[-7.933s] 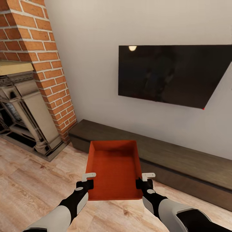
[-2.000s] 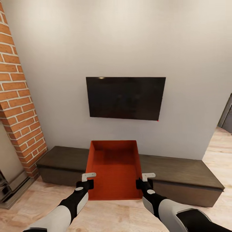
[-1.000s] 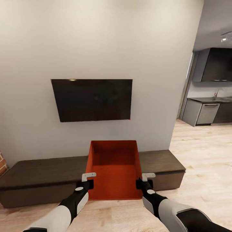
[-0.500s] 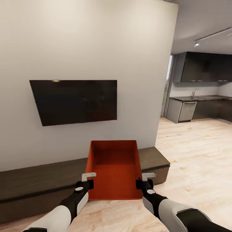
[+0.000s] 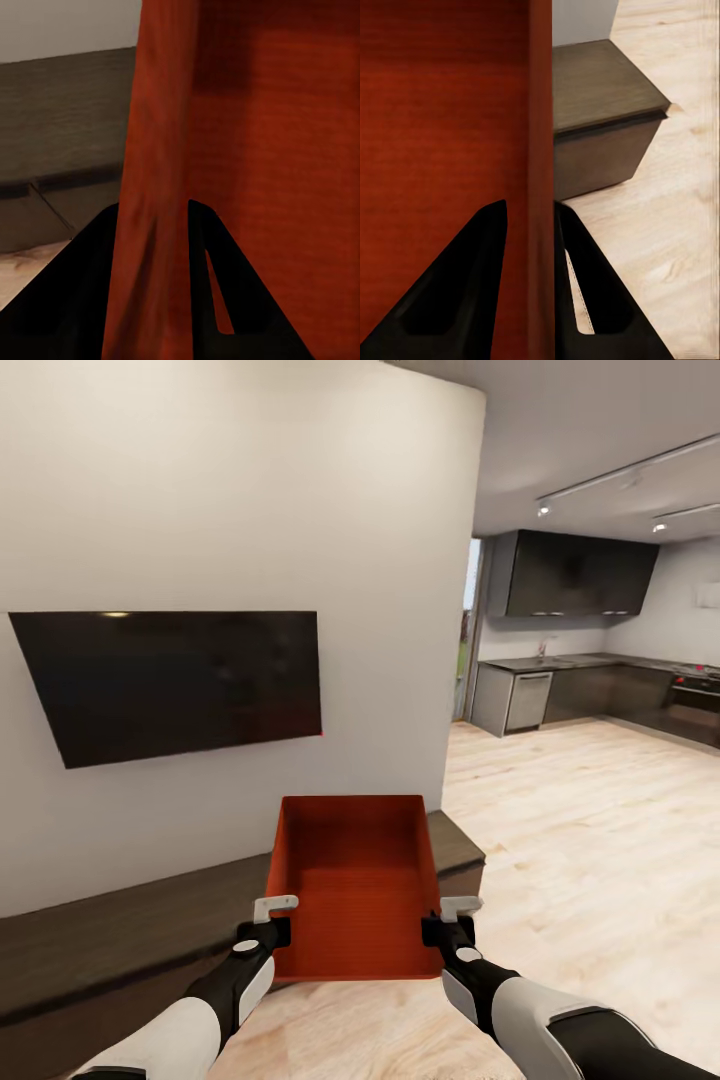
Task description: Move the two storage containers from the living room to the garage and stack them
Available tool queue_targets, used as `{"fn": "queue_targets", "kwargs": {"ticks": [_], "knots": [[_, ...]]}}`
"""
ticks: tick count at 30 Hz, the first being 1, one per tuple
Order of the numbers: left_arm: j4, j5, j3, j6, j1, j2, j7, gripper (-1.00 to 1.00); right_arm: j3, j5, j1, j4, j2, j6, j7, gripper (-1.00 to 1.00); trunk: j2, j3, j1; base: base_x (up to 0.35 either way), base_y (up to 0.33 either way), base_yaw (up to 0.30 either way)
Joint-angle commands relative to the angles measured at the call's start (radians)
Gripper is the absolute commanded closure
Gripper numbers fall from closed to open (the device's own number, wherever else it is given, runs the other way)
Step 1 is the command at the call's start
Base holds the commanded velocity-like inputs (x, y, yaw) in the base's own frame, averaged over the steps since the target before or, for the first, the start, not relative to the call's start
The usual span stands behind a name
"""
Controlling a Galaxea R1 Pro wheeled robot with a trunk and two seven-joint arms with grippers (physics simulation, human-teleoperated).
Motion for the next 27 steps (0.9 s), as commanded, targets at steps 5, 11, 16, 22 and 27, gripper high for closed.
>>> {"fn": "queue_targets", "kwargs": {"ticks": [5, 11, 16, 22, 27], "knots": [[0.002, 0.005, 0.008, -0.002, 0.000, 0.013, 0.022, 1.00, -0.049, 0.029, -0.002, -0.003, 0.001, -0.010, 0.012, 1.00, -0.002, 0.001, 0.000, 0.000, 0.000, -0.277], [0.002, 0.005, 0.008, -0.002, 0.000, 0.013, 0.022, 1.00, -0.049, 0.029, -0.002, -0.003, 0.001, -0.010, 0.012, 1.00, -0.002, 0.004, 0.000, 0.000, 0.000, -0.277], [0.002, 0.005, 0.007, -0.002, 0.000, 0.013, 0.022, 1.00, -0.049, 0.029, -0.002, -0.003, 0.001, -0.010, 0.012, 1.00, -0.002, 0.006, 0.000, 0.000, 0.000, -0.277], [0.002, 0.005, 0.007, -0.002, 0.000, 0.013, 0.022, 1.00, -0.049, 0.029, -0.002, -0.003, 0.001, -0.010, 0.012, 1.00, -0.002, 0.009, 0.000, 0.000, 0.000, -0.277], [0.002, 0.005, 0.007, -0.002, 0.000, 0.013, 0.022, 1.00, -0.049, 0.029, -0.002, -0.003, 0.001, -0.010, 0.012, 1.00, -0.002, 0.012, 0.000, 0.000, 0.000, -0.277]]}}
